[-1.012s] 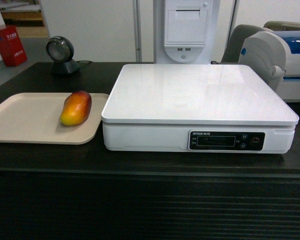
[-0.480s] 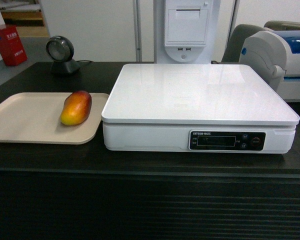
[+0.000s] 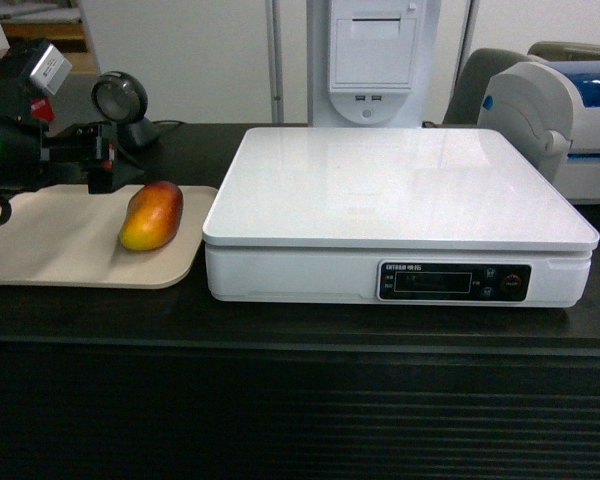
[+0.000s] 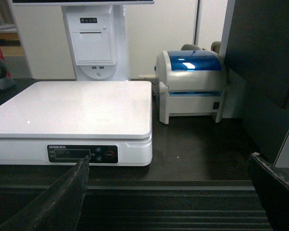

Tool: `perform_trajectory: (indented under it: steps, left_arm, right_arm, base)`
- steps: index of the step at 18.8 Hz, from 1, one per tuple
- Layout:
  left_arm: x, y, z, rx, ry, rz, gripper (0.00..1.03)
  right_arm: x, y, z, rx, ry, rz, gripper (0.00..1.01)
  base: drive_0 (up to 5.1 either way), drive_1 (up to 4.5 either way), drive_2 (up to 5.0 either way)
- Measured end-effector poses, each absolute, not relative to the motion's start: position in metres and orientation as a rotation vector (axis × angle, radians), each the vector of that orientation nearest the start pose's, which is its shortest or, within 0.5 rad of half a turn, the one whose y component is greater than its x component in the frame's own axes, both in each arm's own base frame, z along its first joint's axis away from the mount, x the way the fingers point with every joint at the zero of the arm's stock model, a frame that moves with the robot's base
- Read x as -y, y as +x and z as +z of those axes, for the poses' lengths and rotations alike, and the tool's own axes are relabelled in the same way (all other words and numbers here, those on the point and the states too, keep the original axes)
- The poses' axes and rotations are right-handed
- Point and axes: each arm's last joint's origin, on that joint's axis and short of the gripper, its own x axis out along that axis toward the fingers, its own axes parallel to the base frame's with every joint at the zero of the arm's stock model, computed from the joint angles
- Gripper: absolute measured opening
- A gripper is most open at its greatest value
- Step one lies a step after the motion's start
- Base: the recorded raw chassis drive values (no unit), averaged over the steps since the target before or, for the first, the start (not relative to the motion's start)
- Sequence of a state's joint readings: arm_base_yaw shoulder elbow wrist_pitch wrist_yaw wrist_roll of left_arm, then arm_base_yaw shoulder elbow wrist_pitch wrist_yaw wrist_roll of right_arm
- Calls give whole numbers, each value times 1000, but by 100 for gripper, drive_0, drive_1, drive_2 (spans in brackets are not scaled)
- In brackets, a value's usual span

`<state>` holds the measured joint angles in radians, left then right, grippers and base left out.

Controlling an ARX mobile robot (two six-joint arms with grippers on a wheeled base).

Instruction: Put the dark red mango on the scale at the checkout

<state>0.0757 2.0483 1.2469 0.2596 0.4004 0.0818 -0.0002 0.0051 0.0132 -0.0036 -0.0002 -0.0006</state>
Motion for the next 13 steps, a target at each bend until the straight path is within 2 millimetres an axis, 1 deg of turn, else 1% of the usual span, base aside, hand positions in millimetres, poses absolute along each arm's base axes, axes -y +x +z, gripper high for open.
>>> perform_trajectory:
  steps: [1, 3, 5, 7, 9, 11, 13]
  left_arm:
    - [-20, 442, 156, -520, -53, -342, 98]
    - [-14, 447, 160, -525, -59, -359, 98]
    - [-3, 455, 163, -547, -72, -391, 98]
    - [-2, 457, 162, -555, -72, -395, 98]
    - [3, 461, 157, -587, -79, -401, 98]
    - [7, 464, 143, -649, -94, -402, 98]
    - [8, 468, 139, -670, -84, -379, 98]
  right_arm:
    - [0, 97, 167, 4, -1, 0, 98]
    - [0, 97, 167, 4, -1, 0, 98]
    - [0, 97, 167, 4, -1, 0, 98]
    - [0, 97, 167, 5, -1, 0, 98]
    - [0, 97, 167, 4, -1, 0, 98]
    - [0, 97, 167, 4, -1, 0, 98]
    - [0, 97, 167, 4, -1, 0, 98]
  base:
    - [0, 0, 0]
    - [0, 0, 0]
    - [0, 0, 0]
    - [0, 0, 0]
    - [0, 0, 0]
    - [0, 0, 0]
    - [0, 0, 0]
